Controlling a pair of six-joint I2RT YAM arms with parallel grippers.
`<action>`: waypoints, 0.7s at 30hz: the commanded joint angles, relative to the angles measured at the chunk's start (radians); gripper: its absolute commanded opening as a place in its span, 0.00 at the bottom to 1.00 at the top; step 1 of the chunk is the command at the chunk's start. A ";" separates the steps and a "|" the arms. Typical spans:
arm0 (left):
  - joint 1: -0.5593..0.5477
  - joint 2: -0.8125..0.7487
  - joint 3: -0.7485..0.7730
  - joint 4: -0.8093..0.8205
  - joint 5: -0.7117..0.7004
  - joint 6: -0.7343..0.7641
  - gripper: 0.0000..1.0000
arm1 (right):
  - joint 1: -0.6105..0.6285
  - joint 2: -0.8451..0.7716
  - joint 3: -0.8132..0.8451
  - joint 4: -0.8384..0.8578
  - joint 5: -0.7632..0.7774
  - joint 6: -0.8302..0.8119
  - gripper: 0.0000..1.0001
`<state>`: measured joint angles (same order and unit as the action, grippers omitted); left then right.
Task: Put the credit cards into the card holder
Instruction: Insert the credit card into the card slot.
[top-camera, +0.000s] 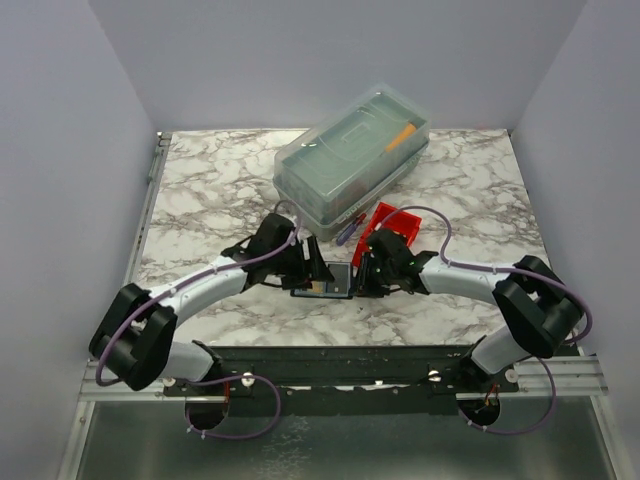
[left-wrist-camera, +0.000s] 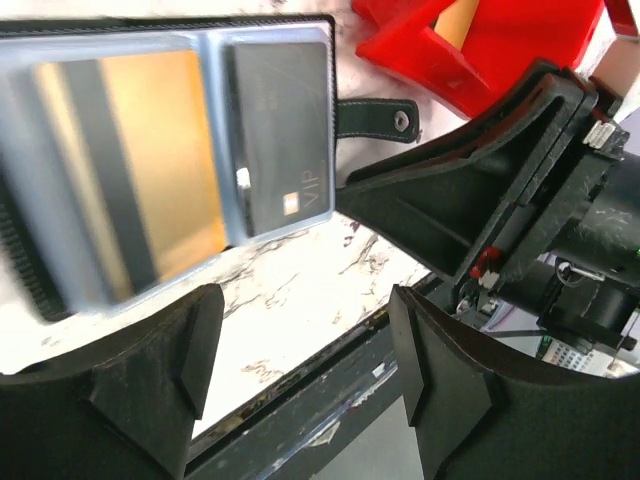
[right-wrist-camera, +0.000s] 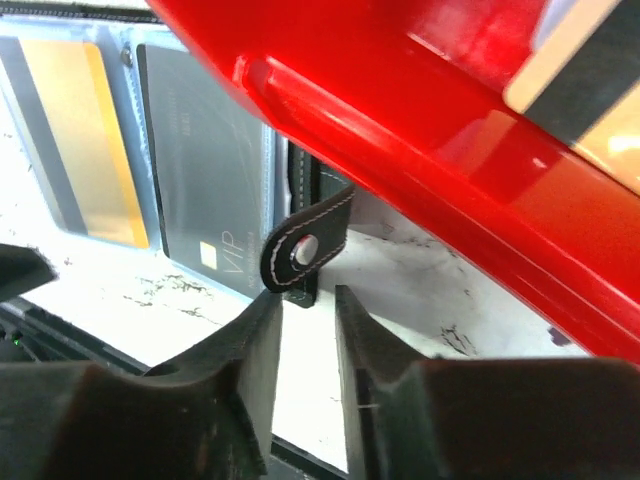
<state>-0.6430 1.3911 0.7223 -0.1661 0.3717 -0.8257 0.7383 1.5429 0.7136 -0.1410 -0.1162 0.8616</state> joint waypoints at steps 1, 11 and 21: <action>0.133 -0.138 -0.039 -0.162 0.072 0.133 0.75 | 0.003 -0.034 0.021 -0.083 0.074 -0.022 0.37; 0.337 -0.083 -0.083 -0.068 0.091 0.041 0.88 | -0.004 -0.023 0.064 -0.031 0.091 0.025 0.56; 0.367 0.061 -0.165 0.244 0.191 -0.022 0.86 | -0.004 0.034 0.130 -0.068 0.111 -0.005 0.47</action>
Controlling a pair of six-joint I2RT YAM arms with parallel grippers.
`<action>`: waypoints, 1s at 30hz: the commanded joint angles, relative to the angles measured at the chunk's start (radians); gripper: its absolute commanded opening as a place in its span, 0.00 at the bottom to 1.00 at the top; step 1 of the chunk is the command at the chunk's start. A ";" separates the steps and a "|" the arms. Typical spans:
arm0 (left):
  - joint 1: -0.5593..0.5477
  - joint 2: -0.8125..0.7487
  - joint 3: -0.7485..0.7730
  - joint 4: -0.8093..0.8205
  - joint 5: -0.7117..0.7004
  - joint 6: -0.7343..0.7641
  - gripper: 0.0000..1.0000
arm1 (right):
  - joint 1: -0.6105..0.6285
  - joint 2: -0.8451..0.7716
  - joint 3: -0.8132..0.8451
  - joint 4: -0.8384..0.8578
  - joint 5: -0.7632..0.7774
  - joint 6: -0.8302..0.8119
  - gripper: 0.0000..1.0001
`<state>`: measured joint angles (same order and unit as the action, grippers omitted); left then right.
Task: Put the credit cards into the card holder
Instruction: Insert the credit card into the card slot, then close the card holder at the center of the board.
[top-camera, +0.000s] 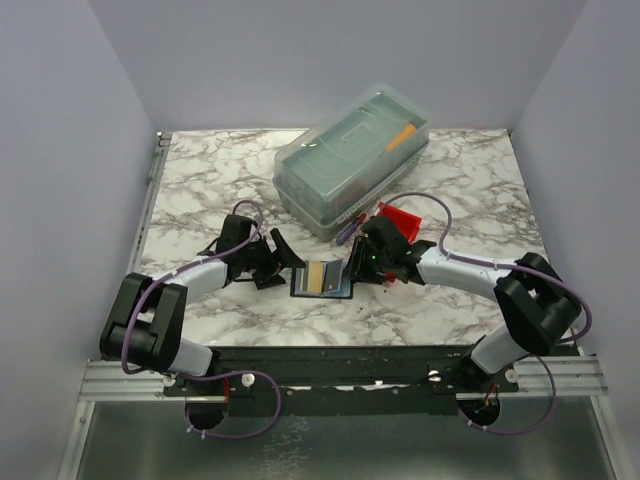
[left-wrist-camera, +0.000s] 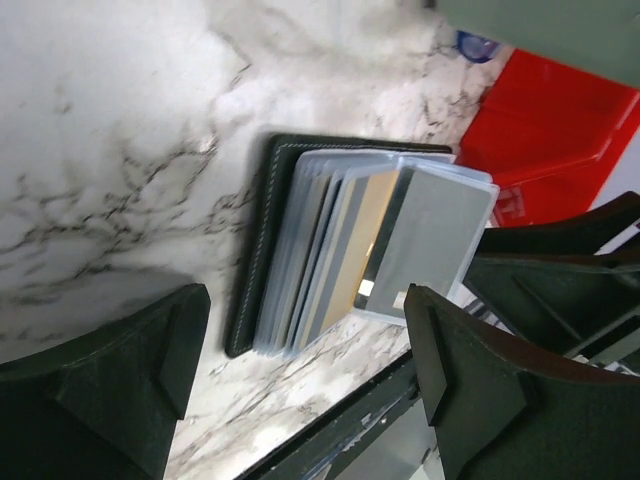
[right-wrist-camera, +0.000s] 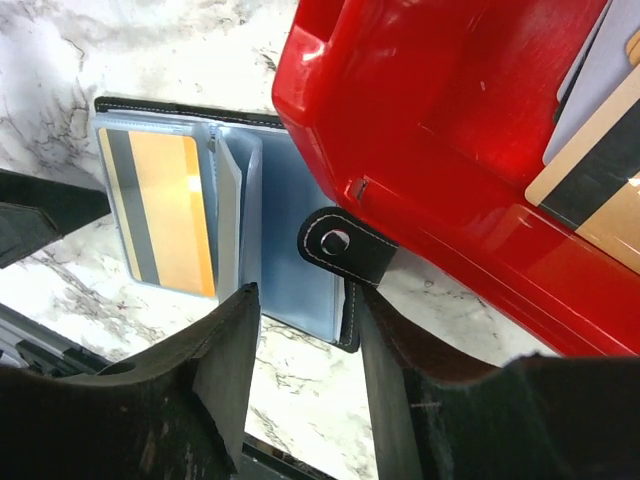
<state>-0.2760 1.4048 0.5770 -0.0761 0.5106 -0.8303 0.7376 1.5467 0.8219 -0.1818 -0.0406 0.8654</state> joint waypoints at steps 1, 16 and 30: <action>0.000 0.054 -0.029 0.184 0.062 -0.025 0.87 | -0.004 0.036 0.020 -0.025 0.035 -0.011 0.46; -0.002 0.021 -0.104 0.336 0.211 -0.197 0.87 | -0.003 0.096 -0.041 0.163 -0.094 0.009 0.36; -0.077 -0.094 -0.060 0.412 0.203 -0.330 0.87 | -0.004 0.041 -0.142 0.313 -0.168 0.068 0.35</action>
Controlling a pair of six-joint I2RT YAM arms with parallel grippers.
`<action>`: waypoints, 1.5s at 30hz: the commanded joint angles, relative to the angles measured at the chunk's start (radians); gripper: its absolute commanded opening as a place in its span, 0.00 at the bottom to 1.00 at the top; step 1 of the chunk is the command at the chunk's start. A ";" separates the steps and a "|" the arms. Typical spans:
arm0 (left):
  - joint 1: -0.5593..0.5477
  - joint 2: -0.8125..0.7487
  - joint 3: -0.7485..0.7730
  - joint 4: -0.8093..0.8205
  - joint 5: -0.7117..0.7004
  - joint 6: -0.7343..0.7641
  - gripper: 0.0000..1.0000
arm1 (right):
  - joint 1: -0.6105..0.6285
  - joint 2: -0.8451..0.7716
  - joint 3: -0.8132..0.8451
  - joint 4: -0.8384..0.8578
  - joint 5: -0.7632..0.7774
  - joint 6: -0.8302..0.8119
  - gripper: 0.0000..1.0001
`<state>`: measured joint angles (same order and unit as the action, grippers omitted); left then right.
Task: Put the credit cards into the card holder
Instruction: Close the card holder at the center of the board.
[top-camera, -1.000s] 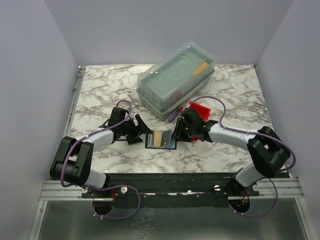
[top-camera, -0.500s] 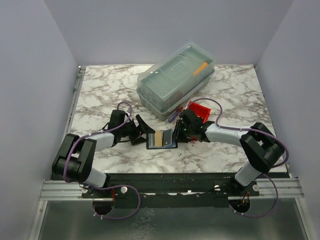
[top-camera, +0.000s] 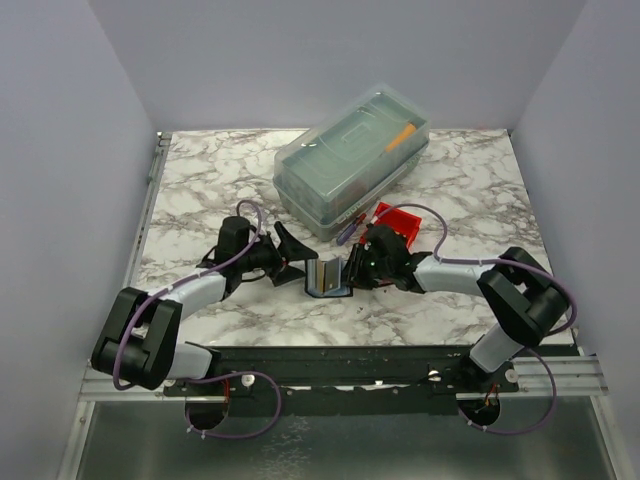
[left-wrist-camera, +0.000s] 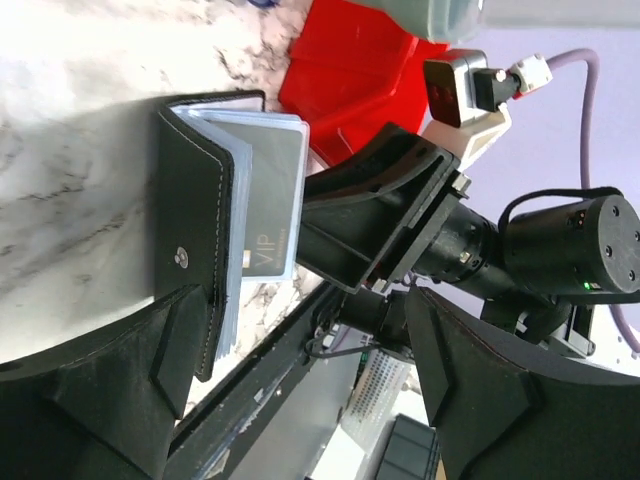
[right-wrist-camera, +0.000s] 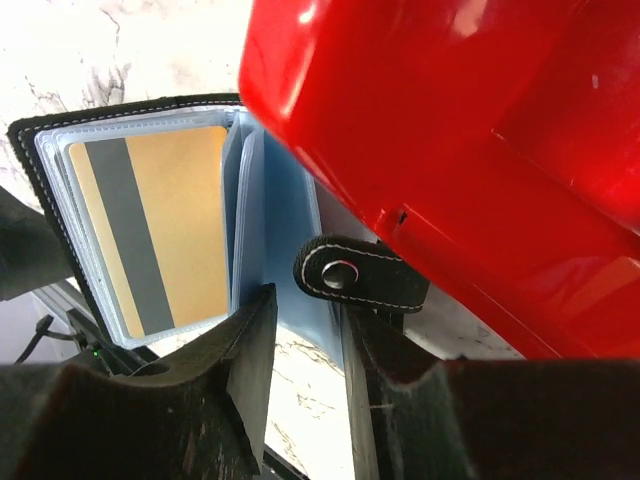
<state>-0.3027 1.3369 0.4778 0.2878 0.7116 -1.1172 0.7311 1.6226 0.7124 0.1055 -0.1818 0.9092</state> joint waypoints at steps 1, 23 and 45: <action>-0.063 -0.020 0.044 0.048 -0.009 -0.043 0.87 | 0.004 -0.048 -0.039 0.020 -0.015 0.026 0.36; -0.221 0.240 0.163 0.099 -0.117 -0.026 0.85 | -0.027 -0.145 0.074 -0.336 0.388 -0.097 0.55; -0.251 0.340 0.160 0.035 -0.167 0.072 0.03 | -0.015 -0.107 0.268 -0.468 0.236 -0.154 0.48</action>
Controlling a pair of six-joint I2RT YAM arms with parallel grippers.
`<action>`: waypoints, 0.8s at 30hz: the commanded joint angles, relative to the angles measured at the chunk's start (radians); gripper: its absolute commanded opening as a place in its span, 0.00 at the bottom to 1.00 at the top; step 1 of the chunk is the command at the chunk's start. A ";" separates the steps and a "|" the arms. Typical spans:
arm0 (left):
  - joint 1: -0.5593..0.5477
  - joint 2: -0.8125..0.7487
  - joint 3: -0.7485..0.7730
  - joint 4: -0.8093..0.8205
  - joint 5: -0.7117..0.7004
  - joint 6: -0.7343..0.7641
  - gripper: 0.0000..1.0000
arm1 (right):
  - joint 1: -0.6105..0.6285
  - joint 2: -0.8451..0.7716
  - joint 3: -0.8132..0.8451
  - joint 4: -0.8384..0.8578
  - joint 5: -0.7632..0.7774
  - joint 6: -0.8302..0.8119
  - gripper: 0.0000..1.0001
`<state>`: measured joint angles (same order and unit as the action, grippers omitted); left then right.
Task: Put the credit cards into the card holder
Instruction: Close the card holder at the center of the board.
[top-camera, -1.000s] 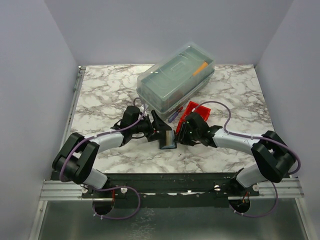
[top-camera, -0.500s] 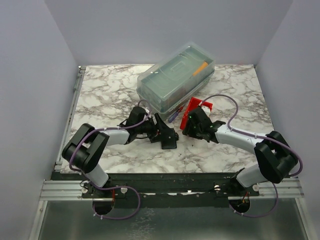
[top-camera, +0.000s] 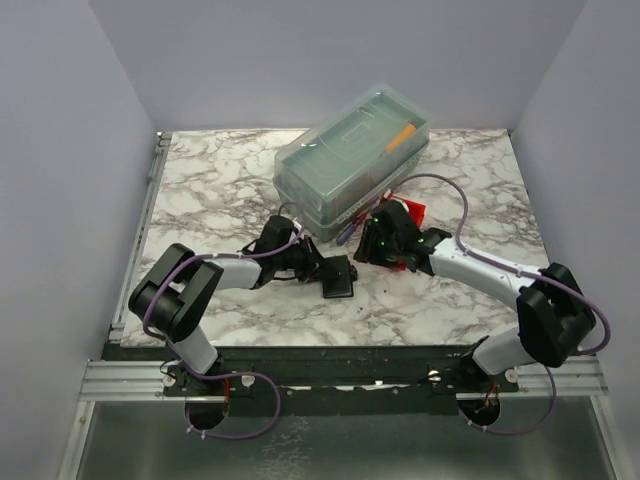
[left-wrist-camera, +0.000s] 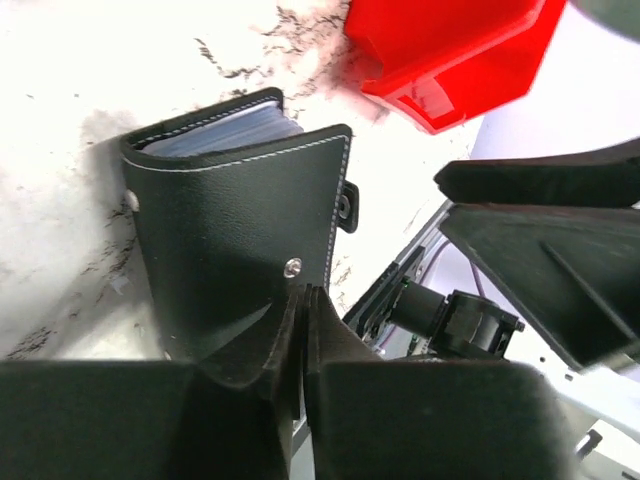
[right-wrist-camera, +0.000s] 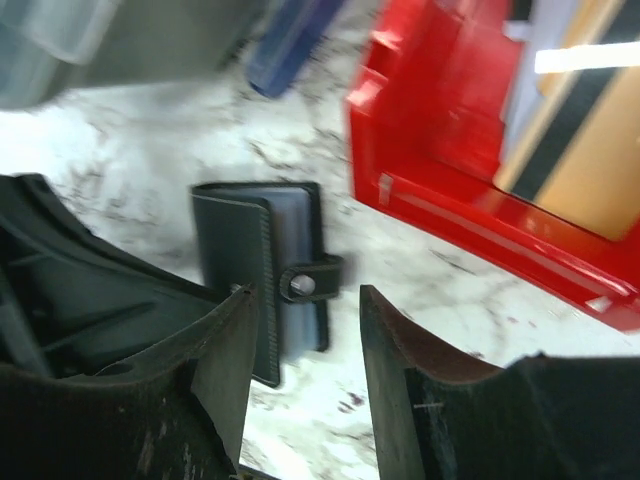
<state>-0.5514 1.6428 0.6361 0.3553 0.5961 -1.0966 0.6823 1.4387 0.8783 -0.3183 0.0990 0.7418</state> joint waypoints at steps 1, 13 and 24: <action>-0.002 0.045 0.003 -0.038 -0.058 0.058 0.00 | 0.043 0.099 0.128 -0.056 -0.036 0.018 0.48; -0.015 0.112 0.014 -0.043 -0.078 0.063 0.00 | 0.114 0.262 0.303 -0.271 0.123 0.049 0.32; -0.019 0.139 0.027 -0.043 -0.087 0.057 0.00 | 0.128 0.291 0.318 -0.306 0.140 0.048 0.21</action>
<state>-0.5606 1.7355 0.6716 0.3756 0.5858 -1.0760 0.8040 1.7058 1.1614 -0.5816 0.1932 0.7849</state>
